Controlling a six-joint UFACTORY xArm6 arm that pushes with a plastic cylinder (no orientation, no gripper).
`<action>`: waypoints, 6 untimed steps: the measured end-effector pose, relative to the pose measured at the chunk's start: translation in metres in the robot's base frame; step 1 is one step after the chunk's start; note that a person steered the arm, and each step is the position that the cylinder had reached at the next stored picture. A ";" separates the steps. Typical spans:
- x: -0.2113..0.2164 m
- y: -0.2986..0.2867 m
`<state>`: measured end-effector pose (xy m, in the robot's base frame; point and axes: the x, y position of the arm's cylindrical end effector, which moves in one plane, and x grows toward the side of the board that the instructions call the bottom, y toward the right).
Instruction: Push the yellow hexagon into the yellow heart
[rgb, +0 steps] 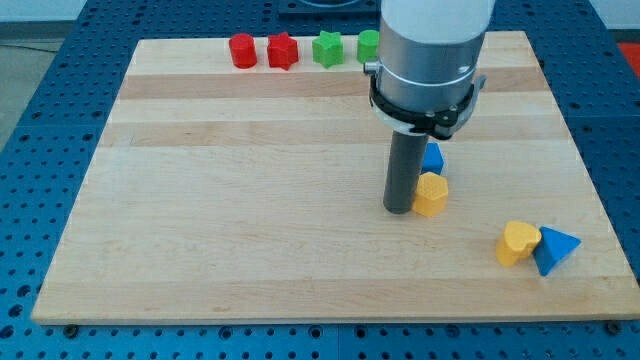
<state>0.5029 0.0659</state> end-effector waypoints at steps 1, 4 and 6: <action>-0.020 -0.008; -0.018 0.043; -0.004 0.016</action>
<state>0.4992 0.0824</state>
